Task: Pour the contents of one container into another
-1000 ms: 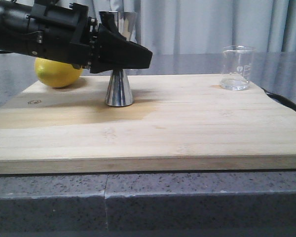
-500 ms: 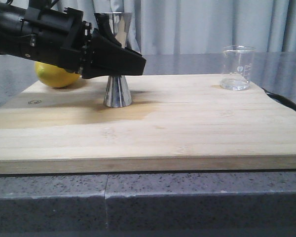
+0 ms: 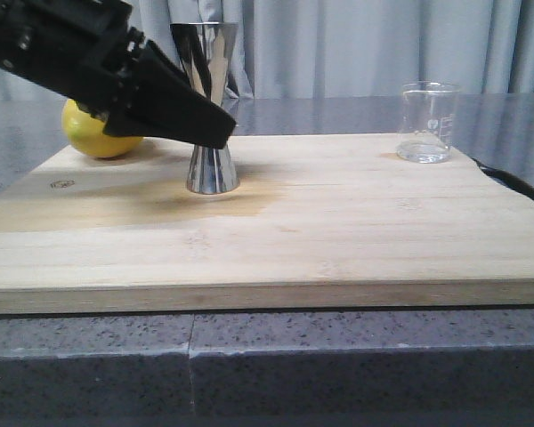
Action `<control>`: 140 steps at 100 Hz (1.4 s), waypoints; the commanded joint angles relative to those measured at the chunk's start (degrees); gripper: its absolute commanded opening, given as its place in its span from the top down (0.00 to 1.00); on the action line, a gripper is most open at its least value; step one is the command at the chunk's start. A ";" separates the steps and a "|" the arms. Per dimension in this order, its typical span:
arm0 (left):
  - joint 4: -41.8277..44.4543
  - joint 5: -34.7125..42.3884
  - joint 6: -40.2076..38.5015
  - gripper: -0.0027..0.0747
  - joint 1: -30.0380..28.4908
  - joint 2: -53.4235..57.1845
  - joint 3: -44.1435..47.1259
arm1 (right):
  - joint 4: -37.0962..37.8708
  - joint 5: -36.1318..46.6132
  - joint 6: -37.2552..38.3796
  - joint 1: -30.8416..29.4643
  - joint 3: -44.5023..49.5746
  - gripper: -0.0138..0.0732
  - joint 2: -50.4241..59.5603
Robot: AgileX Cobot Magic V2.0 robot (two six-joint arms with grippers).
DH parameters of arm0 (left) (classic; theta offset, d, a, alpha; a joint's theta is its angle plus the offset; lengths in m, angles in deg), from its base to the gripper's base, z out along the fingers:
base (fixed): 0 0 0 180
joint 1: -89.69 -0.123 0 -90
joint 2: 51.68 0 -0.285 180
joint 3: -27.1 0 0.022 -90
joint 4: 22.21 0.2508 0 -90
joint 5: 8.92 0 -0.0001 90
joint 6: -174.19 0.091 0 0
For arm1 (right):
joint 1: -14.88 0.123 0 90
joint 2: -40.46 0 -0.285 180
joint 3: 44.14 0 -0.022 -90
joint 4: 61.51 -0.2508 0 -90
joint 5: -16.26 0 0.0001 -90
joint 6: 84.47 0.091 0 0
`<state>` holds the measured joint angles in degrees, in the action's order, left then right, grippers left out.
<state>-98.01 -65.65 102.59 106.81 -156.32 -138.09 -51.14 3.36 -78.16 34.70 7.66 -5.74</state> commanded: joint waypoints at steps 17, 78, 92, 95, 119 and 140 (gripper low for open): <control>15.90 5.37 -22.24 0.24 -0.13 16.10 -1.90 | -2.27 -5.85 -0.18 -0.07 -3.98 0.19 0.30; 68.63 3.52 -89.91 0.24 -0.13 44.85 -1.80 | 1.01 -43.13 5.40 -0.41 -22.56 0.19 0.30; 71.19 1.00 -97.35 0.25 -0.13 47.68 -0.68 | 4.21 -47.12 6.00 -0.41 -25.07 0.19 0.30; 71.60 1.13 -99.22 0.25 -0.13 48.43 -0.20 | 4.77 -47.25 6.00 -0.41 -25.20 0.19 0.40; 74.51 7.37 -109.38 0.25 -0.13 55.23 7.30 | 5.54 -45.11 6.00 -0.41 -25.20 0.19 1.79; 75.37 13.39 -111.32 0.33 -0.13 59.84 13.56 | 5.03 -37.67 6.00 -0.41 -22.45 0.19 7.41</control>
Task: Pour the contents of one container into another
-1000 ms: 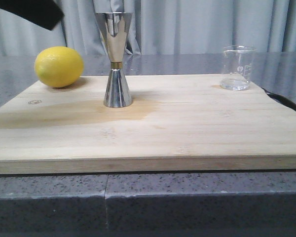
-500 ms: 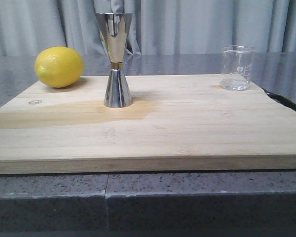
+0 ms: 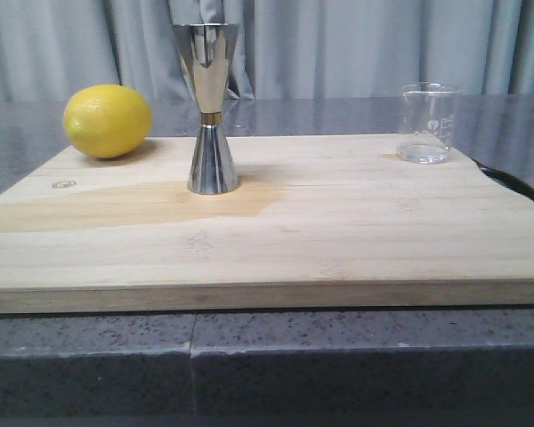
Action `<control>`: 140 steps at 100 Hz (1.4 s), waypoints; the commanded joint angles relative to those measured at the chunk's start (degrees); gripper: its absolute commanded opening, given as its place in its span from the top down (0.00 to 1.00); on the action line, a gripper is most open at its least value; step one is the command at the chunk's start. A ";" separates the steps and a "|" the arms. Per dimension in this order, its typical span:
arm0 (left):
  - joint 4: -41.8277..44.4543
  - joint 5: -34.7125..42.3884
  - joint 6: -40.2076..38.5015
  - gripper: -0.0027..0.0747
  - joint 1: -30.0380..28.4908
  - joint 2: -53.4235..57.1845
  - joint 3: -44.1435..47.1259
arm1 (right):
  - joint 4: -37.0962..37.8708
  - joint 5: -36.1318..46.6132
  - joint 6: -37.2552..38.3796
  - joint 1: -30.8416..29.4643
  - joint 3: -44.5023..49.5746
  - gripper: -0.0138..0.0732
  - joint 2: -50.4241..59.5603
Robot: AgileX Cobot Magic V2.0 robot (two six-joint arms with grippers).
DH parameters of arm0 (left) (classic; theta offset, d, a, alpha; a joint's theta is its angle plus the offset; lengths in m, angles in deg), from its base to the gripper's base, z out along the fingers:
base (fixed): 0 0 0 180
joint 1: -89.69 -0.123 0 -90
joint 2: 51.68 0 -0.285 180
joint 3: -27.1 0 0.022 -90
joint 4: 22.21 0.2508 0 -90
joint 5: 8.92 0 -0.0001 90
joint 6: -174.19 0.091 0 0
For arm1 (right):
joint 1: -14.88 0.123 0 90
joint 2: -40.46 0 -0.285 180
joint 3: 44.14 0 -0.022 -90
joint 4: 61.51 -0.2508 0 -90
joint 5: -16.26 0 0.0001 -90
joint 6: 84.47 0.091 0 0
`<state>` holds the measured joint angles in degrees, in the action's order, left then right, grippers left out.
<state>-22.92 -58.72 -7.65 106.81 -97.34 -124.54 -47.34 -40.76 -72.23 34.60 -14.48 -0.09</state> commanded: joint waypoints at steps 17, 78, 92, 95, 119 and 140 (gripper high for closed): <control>0.28 7.75 -1.08 0.51 -0.13 0.76 1.71 | 1.56 6.96 0.08 -0.31 0.33 0.35 2.85; 0.28 10.62 -0.97 0.99 -0.13 0.76 2.04 | 2.28 7.26 0.08 -0.31 0.33 0.92 2.73; 0.28 10.62 -0.97 0.99 -0.13 0.76 2.04 | 2.28 7.31 0.08 -0.31 0.33 0.92 2.73; 0.28 10.62 -0.97 0.99 -0.13 0.76 2.04 | 2.28 7.31 0.08 -0.31 0.33 0.92 2.73; 0.28 11.02 -0.97 0.99 -0.13 0.98 2.63 | 2.28 7.31 0.08 -0.31 0.33 0.92 2.73; 0.23 16.43 0.11 0.99 -6.71 10.25 12.21 | 2.28 7.17 0.08 -0.31 0.33 0.92 2.73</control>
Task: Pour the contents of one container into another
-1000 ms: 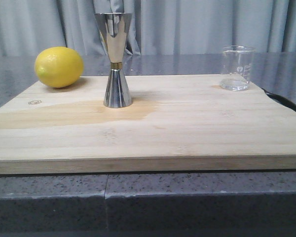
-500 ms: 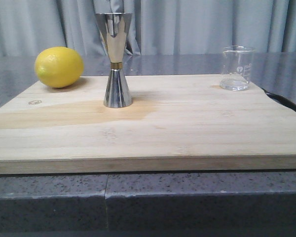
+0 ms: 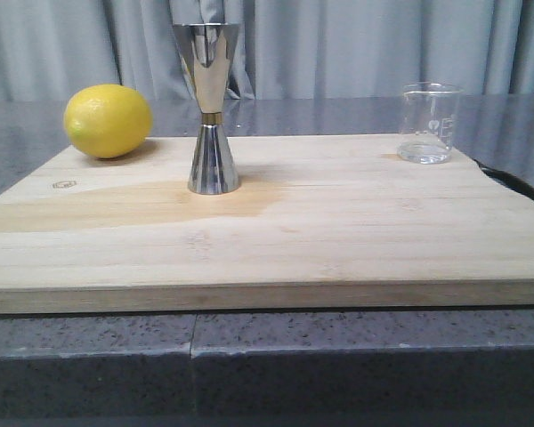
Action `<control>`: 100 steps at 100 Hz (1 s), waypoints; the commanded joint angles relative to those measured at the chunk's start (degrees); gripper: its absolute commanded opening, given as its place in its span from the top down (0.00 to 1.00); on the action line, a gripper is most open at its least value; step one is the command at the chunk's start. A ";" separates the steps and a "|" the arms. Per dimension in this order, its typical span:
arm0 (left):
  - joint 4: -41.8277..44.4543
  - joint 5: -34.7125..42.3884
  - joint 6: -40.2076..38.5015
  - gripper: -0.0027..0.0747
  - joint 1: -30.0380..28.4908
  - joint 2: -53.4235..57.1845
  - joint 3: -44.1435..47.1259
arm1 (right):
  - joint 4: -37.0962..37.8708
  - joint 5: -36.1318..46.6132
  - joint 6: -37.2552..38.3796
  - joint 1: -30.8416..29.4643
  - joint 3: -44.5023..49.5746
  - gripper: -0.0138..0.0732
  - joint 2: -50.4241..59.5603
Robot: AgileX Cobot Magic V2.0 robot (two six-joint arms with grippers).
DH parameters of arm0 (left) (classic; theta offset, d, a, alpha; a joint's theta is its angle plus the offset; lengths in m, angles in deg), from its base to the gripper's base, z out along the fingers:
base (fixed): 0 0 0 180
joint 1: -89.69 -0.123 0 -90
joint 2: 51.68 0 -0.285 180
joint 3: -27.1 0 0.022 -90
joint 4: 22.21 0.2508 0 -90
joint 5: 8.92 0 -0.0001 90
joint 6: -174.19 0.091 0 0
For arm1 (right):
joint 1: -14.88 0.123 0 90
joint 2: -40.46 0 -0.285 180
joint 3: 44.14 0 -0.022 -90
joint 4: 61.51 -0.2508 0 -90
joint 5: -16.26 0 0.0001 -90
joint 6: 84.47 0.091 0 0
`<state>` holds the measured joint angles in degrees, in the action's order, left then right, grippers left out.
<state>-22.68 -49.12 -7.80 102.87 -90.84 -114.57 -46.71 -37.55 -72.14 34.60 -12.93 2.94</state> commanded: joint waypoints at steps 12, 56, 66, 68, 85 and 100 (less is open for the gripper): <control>-0.01 13.87 0.26 0.99 -7.15 11.80 10.94 | 1.65 3.95 -0.02 -0.31 -1.21 0.92 -0.30; -0.63 32.25 0.26 0.99 -11.70 32.78 34.97 | 1.65 3.95 -0.02 -0.31 -1.21 0.92 -0.30; -0.63 37.83 0.26 0.99 -11.70 33.11 38.25 | 1.65 3.85 -0.02 -0.31 -1.21 0.92 -0.30; -0.63 39.31 0.26 0.99 -11.70 33.11 38.98 | 1.65 3.85 -0.02 -0.31 -1.21 0.92 -0.30; 0.07 43.04 0.26 0.99 -11.52 33.11 39.30 | 1.65 3.80 -0.02 -0.31 -1.21 0.92 -0.30; 0.07 43.04 0.26 0.99 -11.52 33.11 39.30 | 1.65 3.80 -0.02 -0.31 -1.21 0.92 -0.30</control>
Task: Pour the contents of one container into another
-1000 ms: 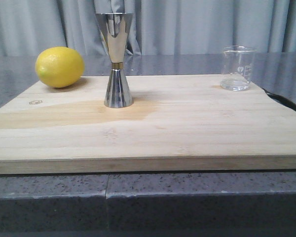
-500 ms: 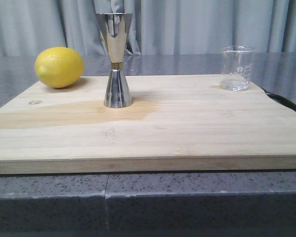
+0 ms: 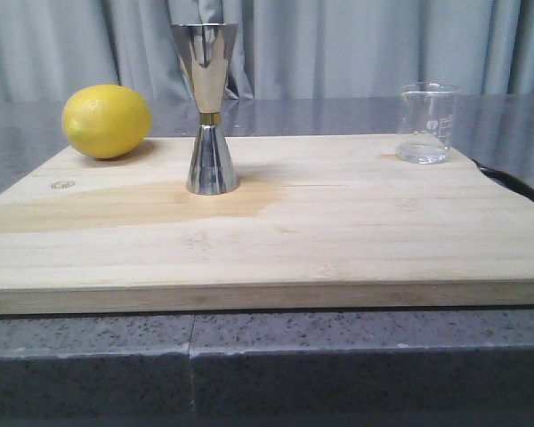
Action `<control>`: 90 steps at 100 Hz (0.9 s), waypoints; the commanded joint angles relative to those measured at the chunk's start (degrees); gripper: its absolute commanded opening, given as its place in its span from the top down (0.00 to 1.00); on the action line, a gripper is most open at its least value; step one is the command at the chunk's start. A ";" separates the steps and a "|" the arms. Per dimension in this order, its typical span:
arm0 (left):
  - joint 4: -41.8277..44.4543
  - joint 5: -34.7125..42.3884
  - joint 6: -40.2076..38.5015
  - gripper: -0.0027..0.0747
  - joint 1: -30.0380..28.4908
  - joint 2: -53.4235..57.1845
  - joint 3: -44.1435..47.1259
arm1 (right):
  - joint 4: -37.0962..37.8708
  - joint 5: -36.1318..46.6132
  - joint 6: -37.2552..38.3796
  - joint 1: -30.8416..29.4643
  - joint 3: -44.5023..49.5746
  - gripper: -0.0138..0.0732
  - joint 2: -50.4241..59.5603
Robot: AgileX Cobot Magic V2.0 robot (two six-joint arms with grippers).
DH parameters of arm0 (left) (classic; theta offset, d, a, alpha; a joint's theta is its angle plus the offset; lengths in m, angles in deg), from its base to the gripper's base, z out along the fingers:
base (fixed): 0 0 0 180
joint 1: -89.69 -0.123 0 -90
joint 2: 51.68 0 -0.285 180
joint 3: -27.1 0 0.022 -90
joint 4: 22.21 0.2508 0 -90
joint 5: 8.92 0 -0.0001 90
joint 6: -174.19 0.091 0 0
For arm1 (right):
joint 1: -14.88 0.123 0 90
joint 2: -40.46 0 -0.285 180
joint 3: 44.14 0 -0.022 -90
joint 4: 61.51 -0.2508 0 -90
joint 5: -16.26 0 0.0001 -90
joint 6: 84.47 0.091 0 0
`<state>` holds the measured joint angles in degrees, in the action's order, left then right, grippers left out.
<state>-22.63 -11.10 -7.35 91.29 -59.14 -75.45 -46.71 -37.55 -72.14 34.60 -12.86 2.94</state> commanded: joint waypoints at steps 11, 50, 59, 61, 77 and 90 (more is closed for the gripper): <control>0.02 5.01 -0.19 0.99 0.06 1.41 0.17 | 1.65 3.80 -0.02 -0.31 -1.29 0.92 -0.30; 0.02 5.01 -0.19 0.99 0.06 1.41 0.17 | 1.65 3.80 -0.02 -0.31 -1.29 0.92 -0.30; 0.02 5.01 -0.19 0.99 0.06 1.41 0.17 | 1.65 3.80 -0.02 -0.31 -1.29 0.92 -0.30; 0.02 5.01 -0.19 0.99 0.06 1.41 0.17 | 1.65 3.80 -0.02 -0.31 -1.29 0.92 -0.30; 0.02 5.01 -0.19 0.99 0.06 1.41 0.17 | -0.03 7.26 -0.02 -4.24 1.38 0.92 2.79; 0.02 5.01 -0.19 0.99 0.06 1.41 0.17 | -4.71 19.85 -0.02 -13.14 8.78 0.92 8.78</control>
<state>-22.63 -10.80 -7.35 91.29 -59.14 -75.45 -49.43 -29.41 -72.14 26.29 -6.83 8.79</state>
